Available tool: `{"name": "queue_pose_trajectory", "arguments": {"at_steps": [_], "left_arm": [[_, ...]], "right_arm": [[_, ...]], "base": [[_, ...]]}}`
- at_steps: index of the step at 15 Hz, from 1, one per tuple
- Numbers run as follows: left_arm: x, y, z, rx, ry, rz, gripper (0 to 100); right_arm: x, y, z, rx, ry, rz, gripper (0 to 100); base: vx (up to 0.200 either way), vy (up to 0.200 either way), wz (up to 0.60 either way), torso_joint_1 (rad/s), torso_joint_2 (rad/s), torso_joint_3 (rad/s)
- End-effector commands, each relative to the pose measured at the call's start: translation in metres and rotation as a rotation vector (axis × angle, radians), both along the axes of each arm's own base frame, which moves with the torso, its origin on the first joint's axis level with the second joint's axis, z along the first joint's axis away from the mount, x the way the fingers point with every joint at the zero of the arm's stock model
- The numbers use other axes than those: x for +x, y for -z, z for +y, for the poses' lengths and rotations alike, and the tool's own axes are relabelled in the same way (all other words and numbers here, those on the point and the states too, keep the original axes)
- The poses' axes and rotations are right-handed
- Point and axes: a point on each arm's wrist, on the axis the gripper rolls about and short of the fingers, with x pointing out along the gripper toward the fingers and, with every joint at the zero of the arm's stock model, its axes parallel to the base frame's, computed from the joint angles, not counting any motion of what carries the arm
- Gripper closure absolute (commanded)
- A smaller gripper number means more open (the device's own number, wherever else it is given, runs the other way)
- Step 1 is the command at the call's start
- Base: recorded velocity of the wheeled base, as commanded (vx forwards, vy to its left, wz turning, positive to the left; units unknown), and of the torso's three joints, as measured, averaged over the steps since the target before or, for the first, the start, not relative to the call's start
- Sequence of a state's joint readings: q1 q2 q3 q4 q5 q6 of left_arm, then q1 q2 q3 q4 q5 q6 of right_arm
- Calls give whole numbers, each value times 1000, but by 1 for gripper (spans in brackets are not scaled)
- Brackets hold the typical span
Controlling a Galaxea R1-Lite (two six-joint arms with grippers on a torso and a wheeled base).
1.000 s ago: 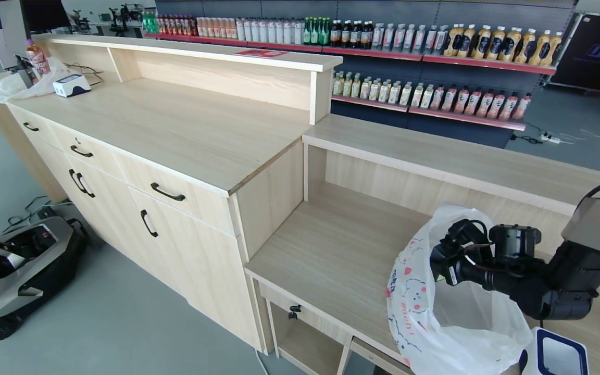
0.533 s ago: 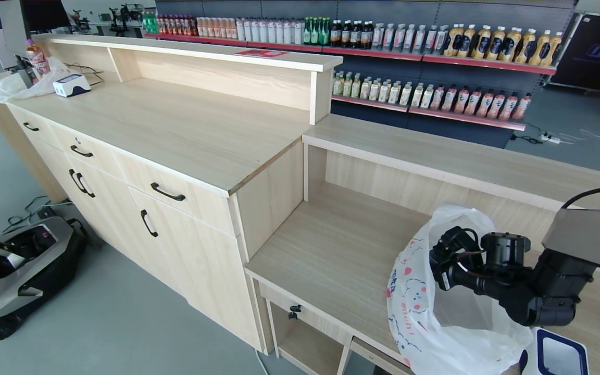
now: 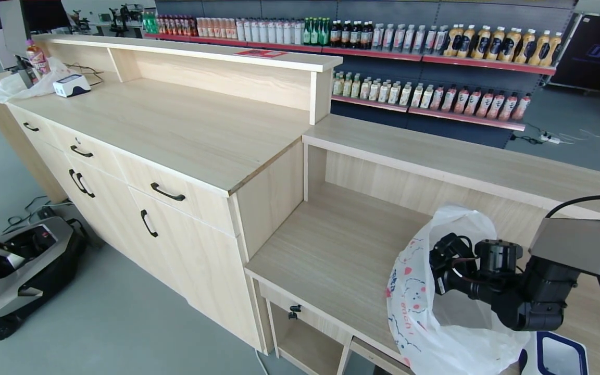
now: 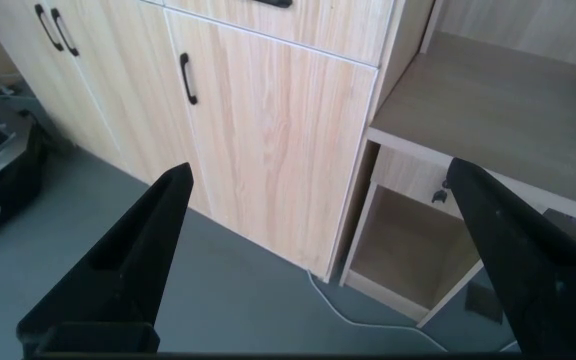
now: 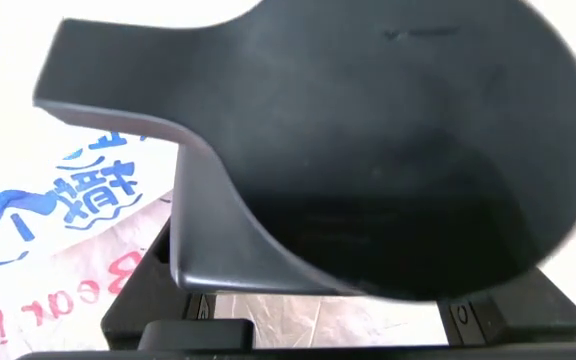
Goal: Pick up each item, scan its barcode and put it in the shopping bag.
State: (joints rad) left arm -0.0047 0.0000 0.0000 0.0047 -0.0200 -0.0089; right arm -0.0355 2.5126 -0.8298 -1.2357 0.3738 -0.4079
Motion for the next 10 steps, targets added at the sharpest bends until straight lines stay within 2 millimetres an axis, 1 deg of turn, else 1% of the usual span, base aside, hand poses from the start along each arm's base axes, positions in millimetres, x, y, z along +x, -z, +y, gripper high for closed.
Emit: {"name": "queue_pose_trajectory", "arguments": {"at_steps": [1,4,5,6,7,10], "left_arm": [[0,0,0,0,0,1,0],[0,0,0,0,0,1,0],[0,0,0,0,0,0,0],[0,0,0,0,0,0,0],[0,0,0,0,0,1,0],[0,0,0,0,0,1,0]], "right_arm": [[2,8,0,0,-1,10,100],[2,10,0,1,-2,12,100],[1,9,0,4,-4,15,0],[-1,5,1,16,-24,11,0],[-3,-5,1,27,-44,-2,0],[-17,-49,2,33,-65,-45,0]], "base": [[0,0,0,0,0,0],[0,0,0,0,0,0],[0,0,0,0,0,0],[0,0,0,0,0,0],[0,0,0,0,0,0],[0,0,0,0,0,0]]}}
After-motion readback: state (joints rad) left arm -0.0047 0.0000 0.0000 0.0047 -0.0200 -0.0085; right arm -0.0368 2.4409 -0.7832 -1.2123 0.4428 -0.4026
